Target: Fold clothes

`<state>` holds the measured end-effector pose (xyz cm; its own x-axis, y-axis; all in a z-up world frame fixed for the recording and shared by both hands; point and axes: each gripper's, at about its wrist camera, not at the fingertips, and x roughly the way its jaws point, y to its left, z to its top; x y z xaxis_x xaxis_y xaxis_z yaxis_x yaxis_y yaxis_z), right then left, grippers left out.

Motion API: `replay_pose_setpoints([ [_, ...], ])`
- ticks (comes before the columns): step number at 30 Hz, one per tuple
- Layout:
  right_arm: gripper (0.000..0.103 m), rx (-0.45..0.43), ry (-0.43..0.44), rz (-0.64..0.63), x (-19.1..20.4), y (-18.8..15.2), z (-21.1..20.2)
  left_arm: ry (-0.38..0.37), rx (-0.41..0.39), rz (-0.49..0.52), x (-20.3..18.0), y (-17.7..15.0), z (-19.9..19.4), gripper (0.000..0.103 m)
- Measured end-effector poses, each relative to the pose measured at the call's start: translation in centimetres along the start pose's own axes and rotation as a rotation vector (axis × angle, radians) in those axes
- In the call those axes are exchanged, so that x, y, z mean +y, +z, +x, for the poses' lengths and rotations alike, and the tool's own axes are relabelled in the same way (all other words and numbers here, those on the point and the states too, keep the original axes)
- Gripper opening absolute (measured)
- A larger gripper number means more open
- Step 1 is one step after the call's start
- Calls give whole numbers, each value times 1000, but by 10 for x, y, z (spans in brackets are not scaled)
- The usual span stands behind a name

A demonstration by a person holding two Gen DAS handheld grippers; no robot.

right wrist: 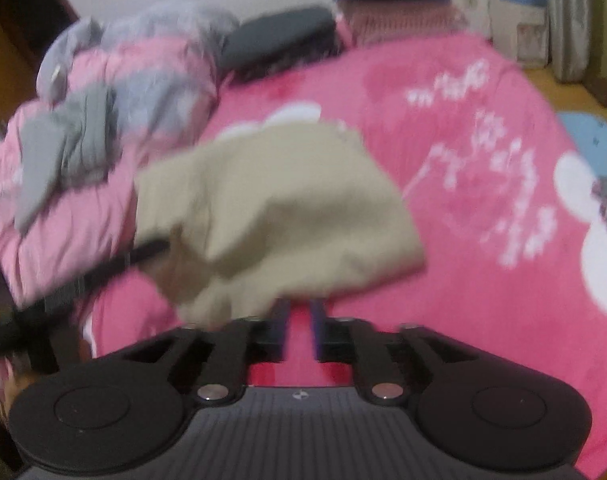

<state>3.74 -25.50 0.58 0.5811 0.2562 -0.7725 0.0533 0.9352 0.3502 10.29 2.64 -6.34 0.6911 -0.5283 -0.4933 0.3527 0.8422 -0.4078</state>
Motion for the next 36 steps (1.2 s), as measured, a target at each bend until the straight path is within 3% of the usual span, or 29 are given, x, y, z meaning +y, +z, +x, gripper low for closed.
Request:
replay_pose_setpoints([
  [2,44,-42,0,0,1,14,1,2,4,-2,-2,-1,1,78],
  [6,48,-71,28,-15,17,40,19,-3,14,-6,0,-4,9,77],
  [11,68,-67,73,-121,54,65,50,-31,32,-6,6,-11,21,60],
  [14,79,-56,86,-238,85,79,72,-53,31,19,5,-17,23,56],
  [20,85,60,106,-385,133,88,136,-112,32,12,10,-25,22,50],
  [25,90,101,40,-551,156,80,176,-152,41,28,7,-31,21,49],
  [28,89,108,-30,-662,160,71,194,-161,46,46,3,-33,23,49],
  [29,85,102,-61,-690,159,67,198,-163,47,52,2,-34,24,49],
  [33,59,66,-91,-729,151,61,190,-173,51,72,-1,-36,25,49],
  [35,39,42,-100,-735,150,57,179,-178,52,80,-2,-36,25,49],
  [36,36,27,-101,-737,149,55,173,-181,53,83,-3,-37,24,49],
])
